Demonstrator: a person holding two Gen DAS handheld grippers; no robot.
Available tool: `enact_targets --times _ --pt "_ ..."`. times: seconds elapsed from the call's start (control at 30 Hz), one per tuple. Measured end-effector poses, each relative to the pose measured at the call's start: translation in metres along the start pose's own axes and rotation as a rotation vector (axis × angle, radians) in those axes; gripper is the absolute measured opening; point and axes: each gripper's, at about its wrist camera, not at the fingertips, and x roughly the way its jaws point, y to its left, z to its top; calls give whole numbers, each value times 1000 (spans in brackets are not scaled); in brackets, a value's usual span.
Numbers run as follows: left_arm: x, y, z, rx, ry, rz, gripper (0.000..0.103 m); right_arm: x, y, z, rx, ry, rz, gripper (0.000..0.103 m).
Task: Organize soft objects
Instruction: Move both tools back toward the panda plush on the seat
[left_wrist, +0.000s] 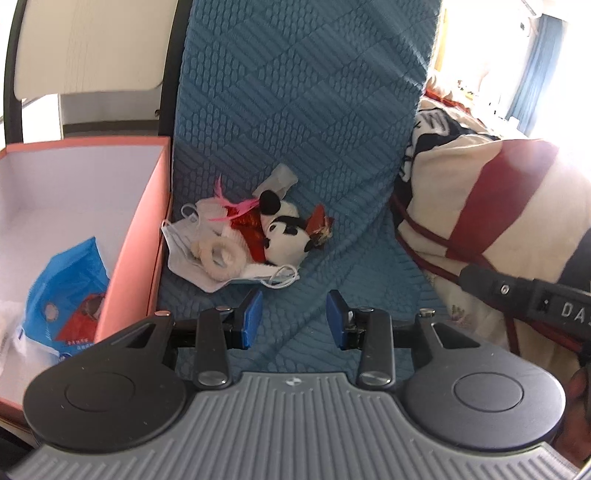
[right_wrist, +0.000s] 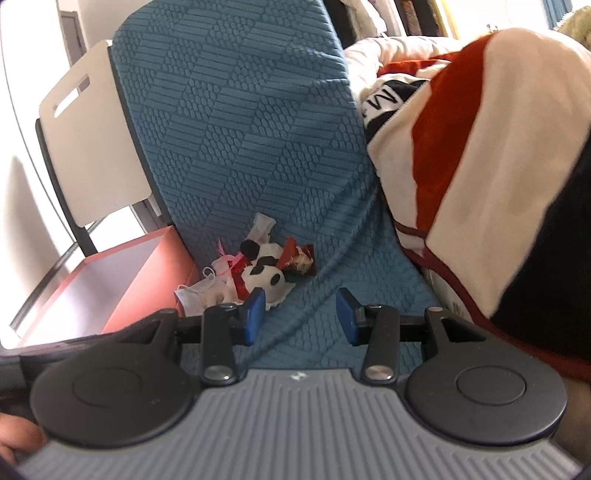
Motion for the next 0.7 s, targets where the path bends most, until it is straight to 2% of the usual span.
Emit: enact_targets --times 0.17,0.33,0.7 --pt "19 3 0 -15 20 2 44 19 0 2 -25 11 26 46" --pt "36 8 4 -44 38 1 44 41 -6 8 26 27 42 46" --pt "73 18 12 -104 96 12 44 94 -17 18 79 122 63 46"
